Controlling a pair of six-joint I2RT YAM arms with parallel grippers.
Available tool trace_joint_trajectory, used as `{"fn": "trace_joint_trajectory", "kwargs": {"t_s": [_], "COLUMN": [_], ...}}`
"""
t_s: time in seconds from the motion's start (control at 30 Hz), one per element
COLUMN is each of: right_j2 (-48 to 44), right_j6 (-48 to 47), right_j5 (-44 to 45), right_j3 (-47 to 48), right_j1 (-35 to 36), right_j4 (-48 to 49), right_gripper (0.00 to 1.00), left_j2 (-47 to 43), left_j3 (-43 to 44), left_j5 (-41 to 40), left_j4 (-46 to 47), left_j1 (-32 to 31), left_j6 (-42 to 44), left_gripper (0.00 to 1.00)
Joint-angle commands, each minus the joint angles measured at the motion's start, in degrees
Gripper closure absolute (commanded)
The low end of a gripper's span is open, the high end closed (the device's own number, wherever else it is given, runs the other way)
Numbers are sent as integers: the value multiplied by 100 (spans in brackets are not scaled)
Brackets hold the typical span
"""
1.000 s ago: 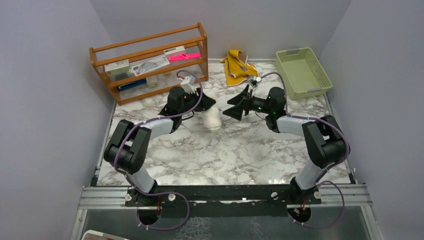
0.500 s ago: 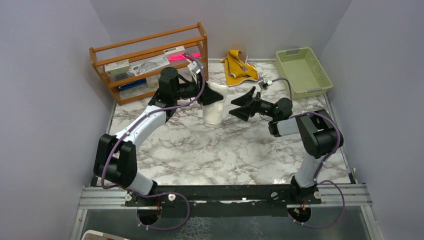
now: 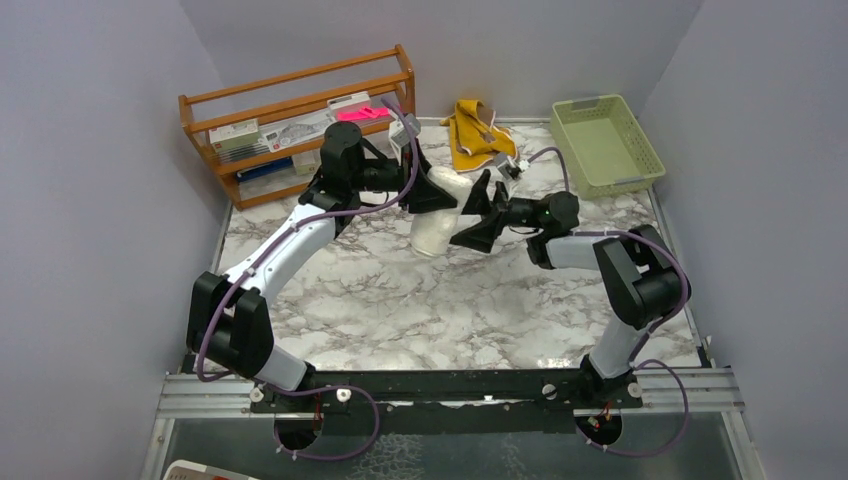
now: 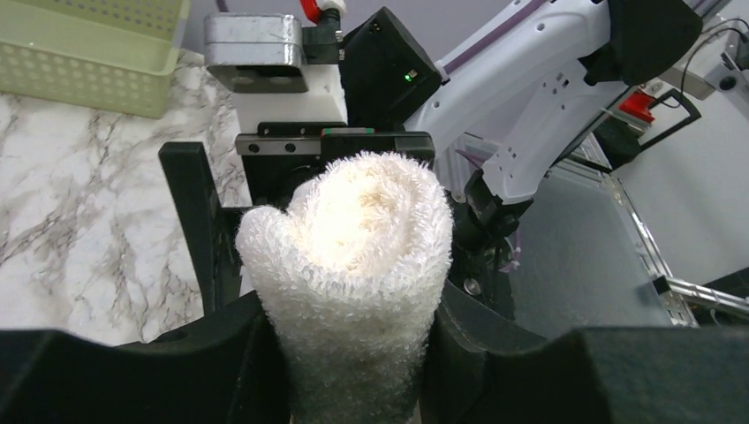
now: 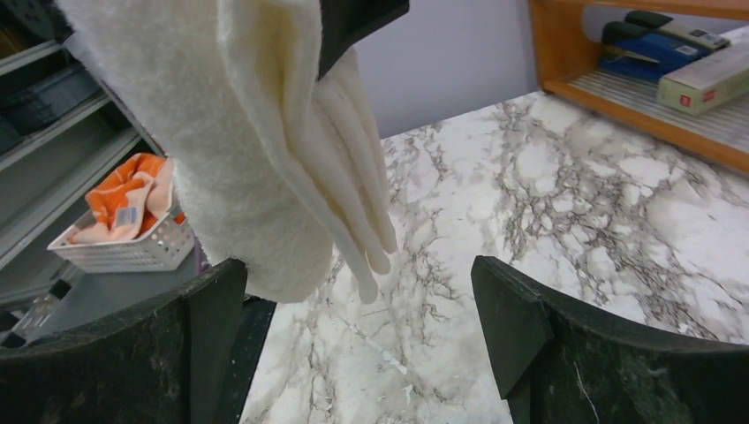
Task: Roll the towels
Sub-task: Place the towel in the bin.
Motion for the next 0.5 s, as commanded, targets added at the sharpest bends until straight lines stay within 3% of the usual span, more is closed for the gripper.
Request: {"fn": "trace_joint_trajectory", "kwargs": {"t_s": [0.0,0.47], "right_j2": [-250,-599], "right_j6": [-179,716], "right_j5": [-405,-457], "right_j3": [193,530], "right_j1": [136,392], "right_j4": [1998,1985], "right_gripper": [0,0], "left_j2": [-8,161], "left_j3": [230,356], "left_j5": [382,361], "left_j4": [70,82], "left_j1": [-102,-99], "left_j6": [61,215], "left_gripper": [54,57]}}
